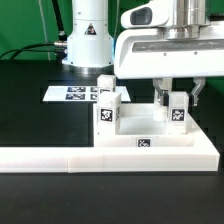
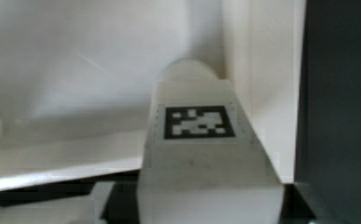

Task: Assemble square table

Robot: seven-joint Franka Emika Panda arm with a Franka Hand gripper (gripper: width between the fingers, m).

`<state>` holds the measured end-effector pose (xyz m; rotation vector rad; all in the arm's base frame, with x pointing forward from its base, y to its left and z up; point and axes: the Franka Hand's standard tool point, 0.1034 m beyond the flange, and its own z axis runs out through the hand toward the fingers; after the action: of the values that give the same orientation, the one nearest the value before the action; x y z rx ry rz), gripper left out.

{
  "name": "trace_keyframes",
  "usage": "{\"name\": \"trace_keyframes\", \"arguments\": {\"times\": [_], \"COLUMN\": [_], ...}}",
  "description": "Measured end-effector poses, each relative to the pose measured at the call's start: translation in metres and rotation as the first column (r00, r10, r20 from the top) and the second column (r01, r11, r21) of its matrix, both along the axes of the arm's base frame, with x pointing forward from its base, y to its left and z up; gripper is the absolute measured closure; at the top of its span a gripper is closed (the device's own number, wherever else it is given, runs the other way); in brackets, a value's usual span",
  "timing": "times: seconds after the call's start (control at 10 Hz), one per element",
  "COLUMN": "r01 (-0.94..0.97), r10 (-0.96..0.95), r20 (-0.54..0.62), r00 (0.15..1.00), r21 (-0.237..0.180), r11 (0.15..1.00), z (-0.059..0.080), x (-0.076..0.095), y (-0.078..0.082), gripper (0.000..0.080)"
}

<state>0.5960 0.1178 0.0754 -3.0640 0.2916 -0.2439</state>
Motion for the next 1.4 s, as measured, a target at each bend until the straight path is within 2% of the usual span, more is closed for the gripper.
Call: {"name": "trace_keyframes", "arguments": {"times": [0.3,0.6,0.9,1.0,1.1,1.2,1.3,1.4], "r01": [0.203,0.442,0.479,0.479,0.479,0.479,0.479,0.479], "r10": [-0.203,-0.442,-0.479,-0.479,-0.478,-0.478,-0.478,-0.478], "r20": [-0.015,-0.030,-0.027,-0.027,-0.027,-0.027,-0.027,-0.027], "r00": [0.979,0.897,0.877,0.878,0.878,0.878,0.878,0.878], "r21": [0.016,0.018,0.009,0.010,0.010,0.010,0.010,0.010], "r11": [0.979,0.897,0.878,0.878,0.878,0.878,0.878,0.878], "z": [0.000,-0.001,-0.001,-0.001,-0.001,-0.001,-0.001,-0.001], "x": [-0.001,-0.003,-0.003,-0.003,-0.003,-0.003,-0.003,-0.003], "y": [-0.005,-0.017,-0.024,-0.023,-0.023,-0.023,-0.023,-0.023], "gripper": [0.0506,0.0501,0.0499,0.0425,0.0425,0.0222,0.0168,0.0155]}}
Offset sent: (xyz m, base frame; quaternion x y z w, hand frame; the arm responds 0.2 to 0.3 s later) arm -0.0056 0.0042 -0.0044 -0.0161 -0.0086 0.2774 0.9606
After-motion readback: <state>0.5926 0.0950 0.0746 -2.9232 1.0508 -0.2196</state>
